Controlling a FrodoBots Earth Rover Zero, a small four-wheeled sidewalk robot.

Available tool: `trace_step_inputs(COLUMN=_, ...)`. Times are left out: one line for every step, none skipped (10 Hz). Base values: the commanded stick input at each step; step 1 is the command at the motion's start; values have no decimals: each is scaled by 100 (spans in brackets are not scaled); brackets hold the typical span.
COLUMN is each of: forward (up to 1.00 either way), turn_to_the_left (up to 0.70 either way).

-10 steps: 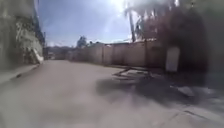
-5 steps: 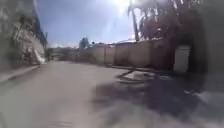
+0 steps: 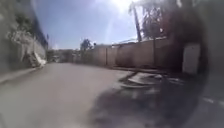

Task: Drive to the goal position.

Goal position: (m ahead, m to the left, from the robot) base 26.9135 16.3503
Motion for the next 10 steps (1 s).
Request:
trace_step_inputs(forward=100, turn_to_the_left=0)
trace_step_inputs(forward=100, turn_to_the_left=0)
trace_step_inputs(forward=100, turn_to_the_left=0)
trace_step_inputs(forward=100, turn_to_the_left=0)
trace_step_inputs(forward=100, turn_to_the_left=0)
trace_step_inputs(forward=100, turn_to_the_left=0)
trace_step_inputs(forward=100, turn_to_the_left=0)
trace_step_inputs(forward=100, turn_to_the_left=0)
trace_step_inputs(forward=100, turn_to_the_left=0)
trace_step_inputs(forward=100, turn_to_the_left=0)
